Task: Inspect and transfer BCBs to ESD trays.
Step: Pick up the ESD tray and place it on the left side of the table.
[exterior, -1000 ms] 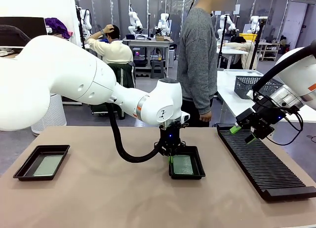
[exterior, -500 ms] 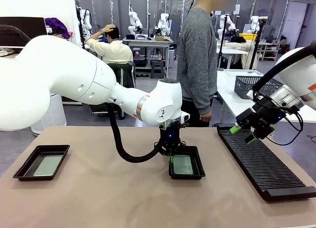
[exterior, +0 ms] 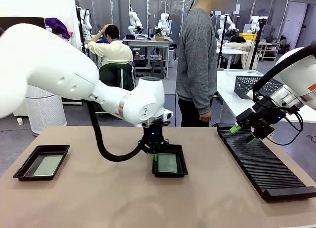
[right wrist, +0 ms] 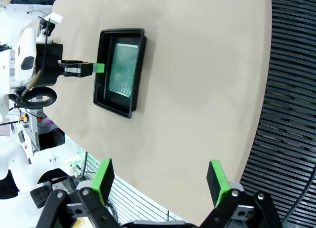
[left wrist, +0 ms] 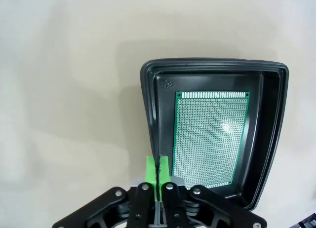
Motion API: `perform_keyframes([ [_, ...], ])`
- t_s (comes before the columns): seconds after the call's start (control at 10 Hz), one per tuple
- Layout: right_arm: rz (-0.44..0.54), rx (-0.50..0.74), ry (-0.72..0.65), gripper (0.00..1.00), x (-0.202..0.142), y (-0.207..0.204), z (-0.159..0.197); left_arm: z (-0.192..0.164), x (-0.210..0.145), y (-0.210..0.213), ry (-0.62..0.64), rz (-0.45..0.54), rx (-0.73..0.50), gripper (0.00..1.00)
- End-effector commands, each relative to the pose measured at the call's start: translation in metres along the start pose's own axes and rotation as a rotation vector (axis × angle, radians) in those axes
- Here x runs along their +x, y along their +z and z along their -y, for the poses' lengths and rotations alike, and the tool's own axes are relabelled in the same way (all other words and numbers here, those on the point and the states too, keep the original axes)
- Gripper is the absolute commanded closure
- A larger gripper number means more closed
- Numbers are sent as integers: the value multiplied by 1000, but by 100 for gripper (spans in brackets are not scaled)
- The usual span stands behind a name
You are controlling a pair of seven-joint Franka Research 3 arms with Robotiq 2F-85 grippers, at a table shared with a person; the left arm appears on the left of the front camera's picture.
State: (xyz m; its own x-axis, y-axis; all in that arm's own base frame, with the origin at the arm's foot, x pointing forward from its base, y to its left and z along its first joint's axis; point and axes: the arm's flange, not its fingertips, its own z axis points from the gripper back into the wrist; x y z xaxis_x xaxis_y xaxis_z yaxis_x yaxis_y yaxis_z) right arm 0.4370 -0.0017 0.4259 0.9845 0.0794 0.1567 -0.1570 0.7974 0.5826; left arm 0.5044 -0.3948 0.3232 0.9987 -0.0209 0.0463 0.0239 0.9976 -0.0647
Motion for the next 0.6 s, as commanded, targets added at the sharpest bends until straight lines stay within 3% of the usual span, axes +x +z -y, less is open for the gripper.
perform_keyframes([
  [0.0, 0, -9, -6, 0, -1, 0, -1, -40, -20, 6, -11, 4, -34, 97],
  [0.5, 0, -9, -6, 0, -1, 0, -1, -136, -35, 25, -5, 21, -52, 97],
])
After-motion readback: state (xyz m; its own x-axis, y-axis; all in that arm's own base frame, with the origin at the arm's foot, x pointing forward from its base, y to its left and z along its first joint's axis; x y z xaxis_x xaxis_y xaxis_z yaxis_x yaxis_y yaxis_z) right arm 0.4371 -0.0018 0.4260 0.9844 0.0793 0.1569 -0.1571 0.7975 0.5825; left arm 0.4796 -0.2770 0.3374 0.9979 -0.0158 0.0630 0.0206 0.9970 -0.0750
